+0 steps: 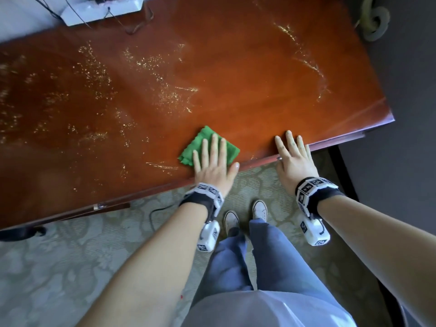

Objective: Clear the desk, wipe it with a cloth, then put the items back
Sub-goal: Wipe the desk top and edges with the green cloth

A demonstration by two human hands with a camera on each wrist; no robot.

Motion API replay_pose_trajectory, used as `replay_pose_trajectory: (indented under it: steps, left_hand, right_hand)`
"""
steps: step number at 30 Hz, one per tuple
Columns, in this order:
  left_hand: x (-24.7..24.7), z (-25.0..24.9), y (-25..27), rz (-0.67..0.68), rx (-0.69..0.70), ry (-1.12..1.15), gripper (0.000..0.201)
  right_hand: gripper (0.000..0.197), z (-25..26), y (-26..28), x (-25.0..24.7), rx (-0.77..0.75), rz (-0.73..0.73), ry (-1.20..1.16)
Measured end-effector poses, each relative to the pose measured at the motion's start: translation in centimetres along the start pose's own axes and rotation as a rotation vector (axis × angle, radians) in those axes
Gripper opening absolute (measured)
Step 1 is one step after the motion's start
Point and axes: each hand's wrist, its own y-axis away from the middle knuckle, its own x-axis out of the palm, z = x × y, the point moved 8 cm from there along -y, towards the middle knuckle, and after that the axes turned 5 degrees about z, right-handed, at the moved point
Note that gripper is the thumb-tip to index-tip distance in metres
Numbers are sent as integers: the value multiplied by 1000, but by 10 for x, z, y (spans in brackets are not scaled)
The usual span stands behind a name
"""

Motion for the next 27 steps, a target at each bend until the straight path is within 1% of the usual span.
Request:
replay_pose_trajectory:
  steps: [1,3,5,7,8,9,12,14,15,17,19,20,22,24,25,27]
  left_hand:
    - [3,-14,3,2,8,6,76]
    - [3,-22,5,13,23,38,73]
    - [1,-11,6,42,90,50,65]
    - [-7,14,8,47,134,26,61]
    - [-12,33,8,42,111,27,60]
    - [-17,55,8,38,54,48,59]
    - [-31,121,15,38,-150,142,59]
    - [-33,143,19,47,-209,149,61]
    - [-32,145,18,52,-226,147,62]
    - [-27,136,13,58,-271,168,67]
    - [-23,112,7,47,-300,204,71]
    - [-23,95,2,43,-287,210,72]
    - [-21,57,-9,46,-218,193,73]
    - [-23,30,-19,64,-158,174,72]
    - [-25,25,-25,78,-131,166,71]
    - [-32,36,-37,86,-69,127,66]
  right_hand:
    - [66,0,0,0,2,2,-4]
    - [67,2,-1,-1,2,7,-8]
    - [67,4,-2,-3,3,23,-16]
    - [67,4,-3,-6,17,42,-22]
    - [67,3,-3,-8,22,47,-19]
    - [66,4,-4,-9,25,49,-14]
    - [63,8,-8,-12,37,51,-9]
    - [64,12,-11,-12,38,51,-7]
    - [64,15,-14,-12,33,48,-4]
    - [64,20,-18,-12,24,49,5]
    - [62,30,-24,-12,3,69,12]
    - [62,37,-27,-13,-15,84,12]
    - [62,49,-36,-15,-49,115,9]
    - [62,57,-47,-19,-67,134,6]
    - [62,60,-55,-23,-75,135,6]
    - [62,65,-77,-31,-102,131,9]
